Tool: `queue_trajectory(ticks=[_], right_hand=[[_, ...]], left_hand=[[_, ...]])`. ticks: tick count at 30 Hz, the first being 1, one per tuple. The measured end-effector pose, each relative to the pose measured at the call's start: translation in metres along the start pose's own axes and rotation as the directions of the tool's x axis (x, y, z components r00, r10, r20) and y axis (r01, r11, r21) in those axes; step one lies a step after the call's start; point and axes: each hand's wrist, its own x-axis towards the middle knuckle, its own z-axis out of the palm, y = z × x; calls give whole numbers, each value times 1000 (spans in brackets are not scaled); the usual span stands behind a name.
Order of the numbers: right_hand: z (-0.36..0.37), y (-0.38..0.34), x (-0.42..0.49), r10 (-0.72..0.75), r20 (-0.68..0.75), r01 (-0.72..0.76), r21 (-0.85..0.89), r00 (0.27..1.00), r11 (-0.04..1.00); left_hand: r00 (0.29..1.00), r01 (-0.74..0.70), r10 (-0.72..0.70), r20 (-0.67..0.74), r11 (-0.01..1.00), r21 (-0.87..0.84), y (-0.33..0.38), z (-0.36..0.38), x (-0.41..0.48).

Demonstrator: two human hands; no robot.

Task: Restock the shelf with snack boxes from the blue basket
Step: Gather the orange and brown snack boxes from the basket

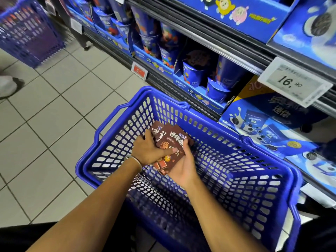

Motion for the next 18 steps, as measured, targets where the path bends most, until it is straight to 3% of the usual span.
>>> queue_trajectory(ticks=[5, 7, 9, 12, 18], right_hand=[[-1, -6, -2, -16, -15, 15, -95, 1000, 995], [-1, -9, -1, -31, -13, 29, -119, 999, 993], [-3, -11, 1, -27, 15, 29, -125, 1000, 992], [-3, -9, 5, 16, 28, -12, -129, 999, 992], [2, -5, 17, 20, 30, -14, -180, 999, 984]], left_hand=[[997, 47, -52, 55, 994, 94, -1, 4, 4], [990, 81, -81, 116, 997, 1, -8, 4, 7], [969, 122, -73, 235, 972, -203, -14, 3, 10], [938, 232, -60, 340, 839, -492, -19, 1, 11], [925, 220, -20, 379, 843, -491, -17, -10, 14]])
